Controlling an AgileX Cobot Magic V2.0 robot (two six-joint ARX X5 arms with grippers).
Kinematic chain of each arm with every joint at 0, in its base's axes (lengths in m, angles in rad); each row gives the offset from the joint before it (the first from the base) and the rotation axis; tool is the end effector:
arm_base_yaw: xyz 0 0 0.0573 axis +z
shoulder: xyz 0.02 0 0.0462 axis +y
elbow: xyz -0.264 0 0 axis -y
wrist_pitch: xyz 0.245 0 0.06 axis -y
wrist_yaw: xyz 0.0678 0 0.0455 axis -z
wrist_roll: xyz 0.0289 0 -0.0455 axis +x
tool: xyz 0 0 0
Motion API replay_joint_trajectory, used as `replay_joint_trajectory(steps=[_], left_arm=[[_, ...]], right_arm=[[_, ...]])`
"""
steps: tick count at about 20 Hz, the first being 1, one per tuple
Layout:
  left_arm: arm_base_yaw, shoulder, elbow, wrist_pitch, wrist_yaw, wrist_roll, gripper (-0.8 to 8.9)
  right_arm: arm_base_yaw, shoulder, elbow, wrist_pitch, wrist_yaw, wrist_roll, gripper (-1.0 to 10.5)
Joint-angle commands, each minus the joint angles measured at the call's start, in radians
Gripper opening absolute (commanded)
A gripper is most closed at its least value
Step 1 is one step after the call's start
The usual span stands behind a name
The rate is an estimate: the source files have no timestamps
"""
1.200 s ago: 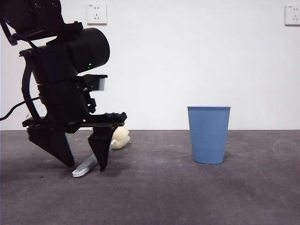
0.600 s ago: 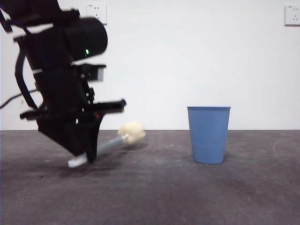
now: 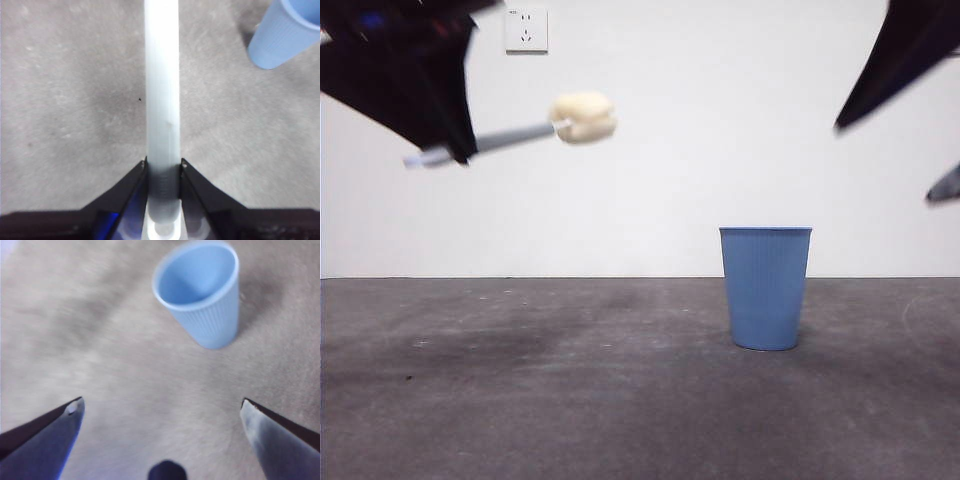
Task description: Pick up the cup brush,pick up the cup,insert the brush into the cup,clean the cup,put the cup brush back,put the cup back to the fixed position on the table
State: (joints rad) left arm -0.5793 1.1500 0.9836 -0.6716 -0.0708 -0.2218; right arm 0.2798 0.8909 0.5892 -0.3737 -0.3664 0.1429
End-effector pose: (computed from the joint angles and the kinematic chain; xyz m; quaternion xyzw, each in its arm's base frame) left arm 0.1922 -0.1233 0.2912 0.0313 0.4086 -0.1857 0.8931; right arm 0.1699 0.0596 0.2340 0.0782 0.3515 0.2752 0.8914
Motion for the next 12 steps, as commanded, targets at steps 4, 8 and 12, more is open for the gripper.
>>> replay_joint_trajectory(steps=[4, 8, 12], left_arm=[[-0.004, -0.092, -0.001, -0.066, 0.002, 0.019, -0.09], [-0.004, -0.108, -0.001, -0.128, 0.001, 0.035, -0.09], [-0.004, -0.109, -0.001, -0.141, 0.001, 0.035, -0.09]], right_arm=[[0.187, 0.156, -0.149, 0.373, 0.269, 0.037, 6.3], [0.206, 0.332, -0.151, 0.587, 0.335, 0.023, 6.3], [0.195, 0.5, -0.151, 0.786, 0.351, -0.01, 6.3]])
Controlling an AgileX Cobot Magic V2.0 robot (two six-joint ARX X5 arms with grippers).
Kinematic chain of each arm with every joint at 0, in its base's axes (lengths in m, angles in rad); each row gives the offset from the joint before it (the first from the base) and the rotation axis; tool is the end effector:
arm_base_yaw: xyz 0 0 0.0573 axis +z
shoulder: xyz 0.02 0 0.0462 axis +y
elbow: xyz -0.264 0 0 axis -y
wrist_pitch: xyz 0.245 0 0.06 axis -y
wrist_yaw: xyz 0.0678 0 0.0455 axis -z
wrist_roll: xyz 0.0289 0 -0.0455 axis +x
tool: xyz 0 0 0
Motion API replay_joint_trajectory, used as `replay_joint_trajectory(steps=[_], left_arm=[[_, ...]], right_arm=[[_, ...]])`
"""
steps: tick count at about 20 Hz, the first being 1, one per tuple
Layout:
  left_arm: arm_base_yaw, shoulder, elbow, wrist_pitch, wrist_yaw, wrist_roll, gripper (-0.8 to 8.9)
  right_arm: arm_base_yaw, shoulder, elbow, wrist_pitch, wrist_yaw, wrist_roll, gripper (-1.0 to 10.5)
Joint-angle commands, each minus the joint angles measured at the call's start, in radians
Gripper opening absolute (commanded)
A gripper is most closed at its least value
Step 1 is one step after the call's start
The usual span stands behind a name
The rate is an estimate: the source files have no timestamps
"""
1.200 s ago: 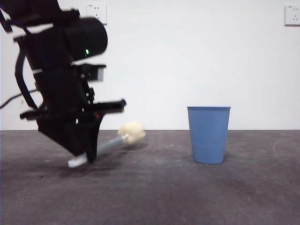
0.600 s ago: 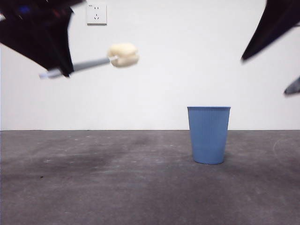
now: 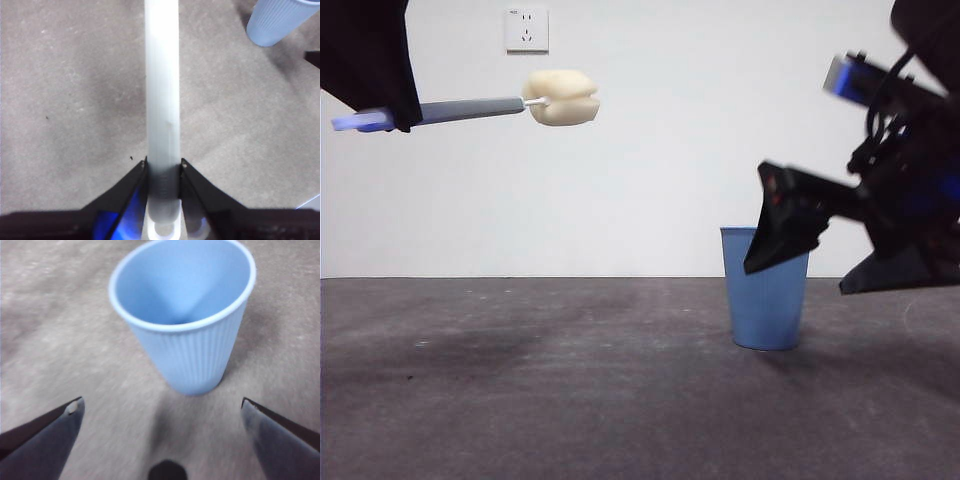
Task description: Pick up the cup brush,pick up the cup,insert the brush into the cup,clean the cup,put the cup brush back,put the cup back to the fixed position on the table
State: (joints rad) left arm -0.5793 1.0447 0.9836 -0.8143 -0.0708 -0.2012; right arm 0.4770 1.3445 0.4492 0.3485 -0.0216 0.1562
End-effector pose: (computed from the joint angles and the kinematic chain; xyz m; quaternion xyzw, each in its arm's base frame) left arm 0.1664 -0.1064 0.3025 0.0466 0.4225 -0.1863 0.8858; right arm 0.2159 0.1123 0.1568 0.0120 0.2808 0.2163 0.9350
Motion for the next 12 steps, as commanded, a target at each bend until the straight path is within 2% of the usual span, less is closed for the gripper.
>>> replay_joint_trajectory(steps=[1, 12], left_arm=[[-0.004, -0.003, -0.001, 0.0, 0.001, 0.014, -0.09], [-0.004, -0.003, -0.001, -0.018, 0.001, 0.006, -0.09]], right_arm=[[-0.008, 0.086, -0.011, 0.12, 0.006, -0.024, 6.3], [-0.053, 0.37, -0.003, 0.567, -0.002, -0.033, 6.3]])
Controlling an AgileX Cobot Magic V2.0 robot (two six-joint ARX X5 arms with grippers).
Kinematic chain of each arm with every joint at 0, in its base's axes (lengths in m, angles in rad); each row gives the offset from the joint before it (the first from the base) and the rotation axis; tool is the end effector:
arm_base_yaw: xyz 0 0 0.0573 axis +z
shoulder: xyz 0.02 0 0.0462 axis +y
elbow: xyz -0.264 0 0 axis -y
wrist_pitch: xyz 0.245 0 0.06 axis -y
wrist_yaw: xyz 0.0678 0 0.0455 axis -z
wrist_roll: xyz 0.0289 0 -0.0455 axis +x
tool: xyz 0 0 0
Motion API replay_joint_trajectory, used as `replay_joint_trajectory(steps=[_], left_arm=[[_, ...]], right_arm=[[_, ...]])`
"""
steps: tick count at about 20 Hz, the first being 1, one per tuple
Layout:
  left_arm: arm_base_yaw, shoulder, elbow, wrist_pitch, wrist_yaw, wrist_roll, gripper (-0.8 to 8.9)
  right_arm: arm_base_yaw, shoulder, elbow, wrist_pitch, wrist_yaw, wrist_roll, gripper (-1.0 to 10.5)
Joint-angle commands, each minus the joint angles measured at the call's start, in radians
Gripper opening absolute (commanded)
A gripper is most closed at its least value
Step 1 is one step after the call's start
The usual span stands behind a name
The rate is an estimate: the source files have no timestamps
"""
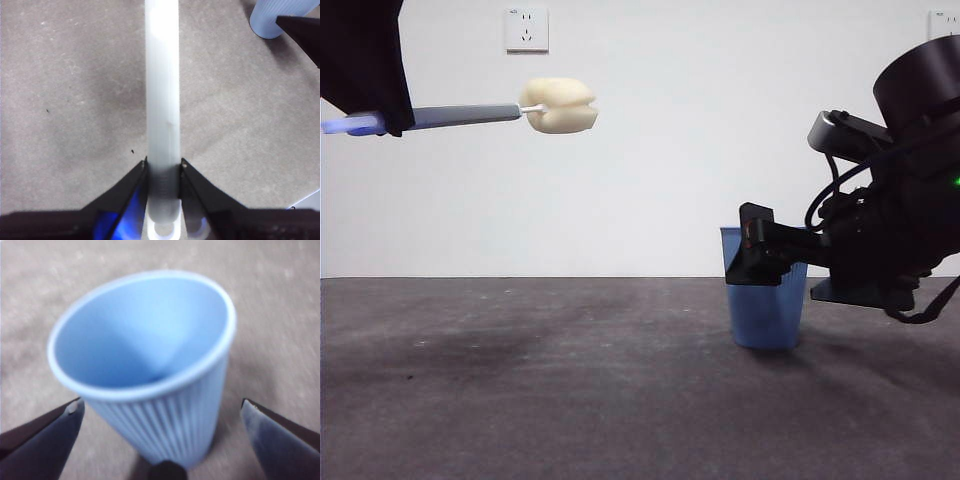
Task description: Pick up the cup brush,pick up the cup,insert the brush into the cup,clean the cup,put the cup brush back,put the cup back to the fixed position on the table
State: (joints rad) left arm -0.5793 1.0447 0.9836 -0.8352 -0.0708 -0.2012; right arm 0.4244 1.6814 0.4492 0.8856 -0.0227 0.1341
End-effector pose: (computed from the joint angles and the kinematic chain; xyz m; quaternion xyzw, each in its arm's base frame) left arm 0.1651 -0.1056 0.3013 0.0501 0.4313 -0.1843 0.8818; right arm 0.2531 0.1151 0.1219 0.0300 0.1832 0.2066 0.9607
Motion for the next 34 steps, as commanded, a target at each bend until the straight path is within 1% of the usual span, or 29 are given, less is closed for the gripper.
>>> replay_joint_trajectory(steps=[1, 4, 5, 7, 9, 12, 14, 16, 18, 20, 23, 24, 26, 28, 30, 32, 34], left_arm=[[-0.004, -0.003, -0.001, 0.004, 0.001, 0.002, -0.08], [-0.004, -0.003, -0.001, 0.003, -0.001, 0.002, -0.09], [-0.004, -0.003, -0.001, 0.003, -0.001, 0.002, -0.09], [-0.004, -0.003, -0.001, 0.004, -0.002, 0.002, -0.09], [-0.004, -0.003, -0.001, 0.004, -0.003, 0.002, -0.09], [-0.004, -0.003, -0.001, 0.003, -0.003, 0.003, -0.09], [-0.004, -0.003, -0.001, 0.002, -0.002, 0.014, -0.09], [-0.004, -0.003, -0.001, -0.005, -0.002, 0.032, -0.09], [-0.004, -0.003, -0.001, -0.019, -0.001, 0.08, -0.09], [-0.004, -0.003, -0.001, -0.032, 0.007, 0.154, -0.09], [-0.003, -0.003, -0.001, -0.052, 0.058, 0.262, -0.09], [-0.003, -0.003, -0.001, -0.061, 0.066, 0.295, -0.09], [-0.003, -0.003, -0.001, -0.087, 0.09, 0.349, -0.09], [-0.003, -0.003, -0.001, -0.119, 0.107, 0.394, -0.09], [-0.004, -0.003, -0.001, -0.181, 0.117, 0.455, -0.09], [-0.005, -0.003, -0.001, -0.253, 0.137, 0.521, -0.09], [-0.008, -0.003, -0.001, -0.296, 0.136, 0.543, -0.09]], right_arm=[[0.0, 0.053, 0.007, 0.035, -0.002, -0.014, 6.3], [0.0, 0.11, 0.043, 0.068, -0.003, -0.024, 6.3], [0.0, 0.121, 0.046, 0.097, 0.0, -0.023, 5.9], [0.0, 0.124, 0.046, 0.122, 0.0, -0.024, 4.0], [0.0, 0.124, 0.046, 0.121, 0.0, -0.031, 2.7], [0.0, 0.124, 0.046, 0.122, -0.001, -0.031, -0.1], [0.002, 0.121, 0.046, 0.123, -0.004, -0.031, -0.2], [0.005, 0.091, 0.046, 0.091, -0.004, -0.031, -0.2], [0.013, 0.02, 0.046, 0.006, -0.004, -0.044, -0.2], [0.023, -0.086, 0.046, -0.124, -0.002, -0.08, -0.2], [0.043, -0.263, 0.053, -0.388, 0.01, -0.158, -0.2], [0.056, -0.317, 0.066, -0.5, 0.033, -0.193, -0.2], [0.09, -0.403, 0.109, -0.735, 0.088, -0.291, -0.2], [0.128, -0.451, 0.169, -0.942, 0.163, -0.394, -0.2], [0.165, -0.465, 0.235, -1.107, 0.248, -0.505, -0.2], [0.2, -0.464, 0.29, -1.227, 0.341, -0.62, -0.2], [0.238, -0.464, 0.32, -1.287, 0.423, -0.748, -0.2]])
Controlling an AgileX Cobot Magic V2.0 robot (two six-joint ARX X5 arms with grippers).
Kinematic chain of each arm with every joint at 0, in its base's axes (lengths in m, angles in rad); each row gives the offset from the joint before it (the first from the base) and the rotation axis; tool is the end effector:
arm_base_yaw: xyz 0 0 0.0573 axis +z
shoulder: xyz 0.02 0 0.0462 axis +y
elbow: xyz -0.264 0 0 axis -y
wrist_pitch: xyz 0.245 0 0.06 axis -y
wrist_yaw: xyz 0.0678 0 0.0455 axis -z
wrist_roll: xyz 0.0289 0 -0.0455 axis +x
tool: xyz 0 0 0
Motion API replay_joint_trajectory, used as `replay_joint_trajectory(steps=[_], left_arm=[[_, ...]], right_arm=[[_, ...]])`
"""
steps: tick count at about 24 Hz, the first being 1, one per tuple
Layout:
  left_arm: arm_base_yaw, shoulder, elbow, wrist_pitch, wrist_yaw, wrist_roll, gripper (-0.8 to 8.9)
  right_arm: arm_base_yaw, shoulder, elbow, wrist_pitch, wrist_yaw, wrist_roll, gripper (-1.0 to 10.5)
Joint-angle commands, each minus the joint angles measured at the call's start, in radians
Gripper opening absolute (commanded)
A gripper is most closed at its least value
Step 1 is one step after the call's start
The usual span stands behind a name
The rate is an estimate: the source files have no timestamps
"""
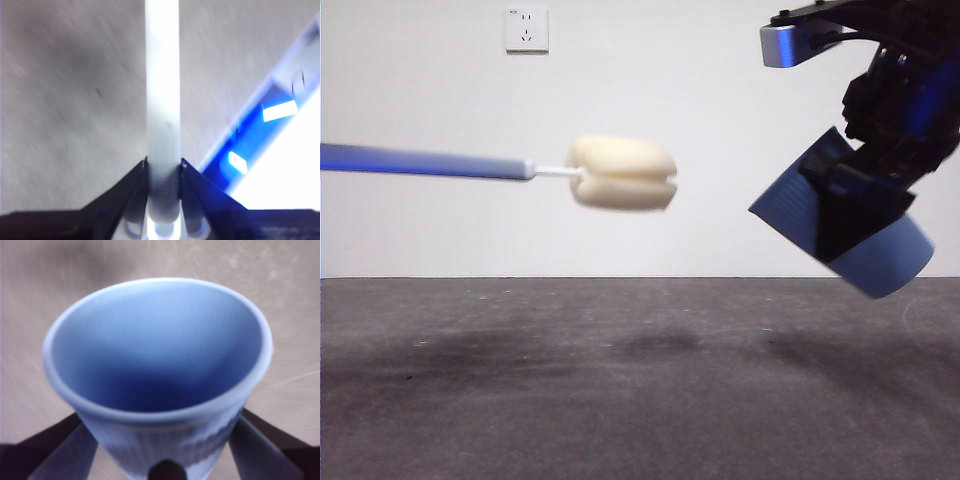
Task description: Pick up the cup brush,pick up the cup,insert the brush into the cup,clean the cup,put the cup brush back,put the cup back to the fixed position on the table
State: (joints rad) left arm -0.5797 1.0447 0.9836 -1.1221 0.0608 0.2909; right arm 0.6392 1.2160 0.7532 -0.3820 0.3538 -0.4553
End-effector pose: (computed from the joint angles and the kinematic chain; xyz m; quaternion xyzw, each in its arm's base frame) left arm 0.1431 -0.0958 0.2873 0.2558 0.4955 -0.3367 0.7588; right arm 0.1964 0.1335 0.2244 -0.3940 0.3219 0.2077 0.8355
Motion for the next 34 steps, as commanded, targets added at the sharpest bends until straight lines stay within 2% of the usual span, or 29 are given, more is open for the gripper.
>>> replay_joint_trajectory(steps=[1, 4, 11, 18, 22, 25, 34], left_arm=[[-0.018, -0.003, -0.001, -0.009, 0.004, 0.05, -0.09], [-0.061, -0.003, -0.001, -0.007, 0.031, 0.051, -0.09], [-0.144, 0.008, -0.001, 0.008, 0.045, 0.023, -0.09], [-0.17, 0.053, -0.001, 0.016, 0.046, 0.013, -0.09], [-0.195, 0.065, -0.001, 0.051, 0.046, -0.013, -0.09], [-0.214, 0.066, -0.001, 0.08, 0.048, -0.037, -0.09], [-0.286, 0.105, -0.001, 0.129, 0.05, -0.098, -0.09]], right_arm=[[0.04, 0.001, 0.022, -0.038, 0.082, -0.213, -0.2], [0.08, 0.001, 0.024, -0.077, 0.149, -0.343, -0.2], [0.157, 0.002, 0.024, -0.08, 0.178, -0.438, -0.2], [0.224, 0.004, 0.024, -0.069, 0.179, -0.456, -0.2], [0.238, 0.008, 0.024, -0.069, 0.18, -0.464, -0.2], [0.259, 0.015, 0.024, -0.068, 0.183, -0.496, -0.2], [0.367, 0.07, 0.024, -0.025, 0.206, -0.515, -0.2]])
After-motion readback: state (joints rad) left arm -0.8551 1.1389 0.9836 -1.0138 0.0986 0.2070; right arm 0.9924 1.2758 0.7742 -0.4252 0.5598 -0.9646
